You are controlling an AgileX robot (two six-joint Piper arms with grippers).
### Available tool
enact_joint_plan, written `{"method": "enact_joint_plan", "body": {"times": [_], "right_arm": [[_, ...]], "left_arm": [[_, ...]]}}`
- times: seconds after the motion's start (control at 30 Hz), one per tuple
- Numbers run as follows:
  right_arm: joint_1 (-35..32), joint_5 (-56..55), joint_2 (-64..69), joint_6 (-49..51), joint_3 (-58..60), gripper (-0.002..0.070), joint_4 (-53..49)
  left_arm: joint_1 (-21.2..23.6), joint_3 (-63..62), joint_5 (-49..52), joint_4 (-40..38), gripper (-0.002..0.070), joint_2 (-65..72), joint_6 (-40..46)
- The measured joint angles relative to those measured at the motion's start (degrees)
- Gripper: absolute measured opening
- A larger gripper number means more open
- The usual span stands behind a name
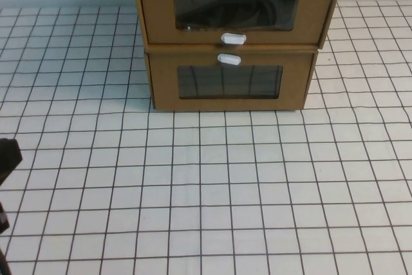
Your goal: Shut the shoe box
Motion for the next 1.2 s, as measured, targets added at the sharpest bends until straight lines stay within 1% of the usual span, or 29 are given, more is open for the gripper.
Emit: {"method": "enact_joint_plan", "body": {"times": [0.07, 0.13, 0.23, 0.3, 0.37, 0.43, 0.47, 0.63, 0.73, 0.8, 0.9, 0.97, 1.03, 1.1, 1.2], "right_arm": [[0.0, 8.74, 1.19, 10.98, -0.57, -0.0015, -8.81], [0.0, 17.4, 2.9, 22.42, -1.33, -0.0015, -20.61], [0.16, 27.39, 5.55, 42.18, -3.38, -0.0015, -37.99], [0.27, 37.07, 7.6, 54.53, -3.18, -0.0015, -56.02], [0.27, 43.83, 10.66, 64.14, -2.25, -0.0015, -72.58], [0.27, 45.39, 13.23, 71.55, -1.25, -0.0015, -88.3], [0.27, 45.02, 13.62, 75.36, -0.87, -0.0015, -94.16], [0.27, 39.41, 12.41, 95.68, -0.78, -0.0015, -116.02], [0.27, 36.54, 11.05, 110.82, -0.73, -0.0015, -126.25], [0.27, 33.04, 8.45, 119.23, 0.81, -0.0015, -130.8], [0.27, 26.57, 1.5, 132.28, 7.77, -0.0015, -137.35], [0.27, 24.92, -4.18, 141.92, 13.79, -0.0015, -142.0], [0.27, 24.37, -10.37, 147.43, 21.53, -0.0015, -144.74], [0.27, 23.35, -15.76, 149.95, 29.13, -0.0015, -145.02], [0.27, 18.38, -22.23, 152.93, 40.65, -0.0015, -144.88]], "left_arm": [[0.0, 0.0, -0.13, 0.12, -0.0003, 0.0, -0.09], [0.0, 0.0, -0.13, 0.12, -0.0002, 0.0, -0.09], [0.0, 0.0, -0.13, 0.12, -0.0002, 0.0, -0.09], [0.0, 0.0, -0.13, -0.22, -0.0002, 0.0, -0.09], [0.0, 0.0, -0.13, -0.45, -0.0002, 0.0, 0.01], [0.0, 0.0, -0.13, -0.45, -0.0002, -0.14, 0.11], [0.0, 0.0, 0.12, -0.45, -0.0002, -0.14, 0.1], [0.0, 0.0, 1.09, -0.55, -0.0002, -0.5, 0.68], [0.0, 0.0, 1.25, -0.68, -0.0002, -0.61, 1.18], [0.0, 0.0, 1.37, -0.68, -0.0002, -1.02, 1.7], [0.0, 0.0, 1.7, -0.68, -0.0002, -2.11, 2.16], [0.0, 0.0, 2.14, -0.68, -0.0002, -3.07, 2.29], [0.0, 0.0, 3.14, -0.68, -0.0002, -4.25, 2.54], [0.0, 0.0, 4.44, -0.45, -0.0002, -5.13, 2.53], [0.0, 0.0, 6.15, 0.39, -0.0002, -6.13, 2.53]]}}
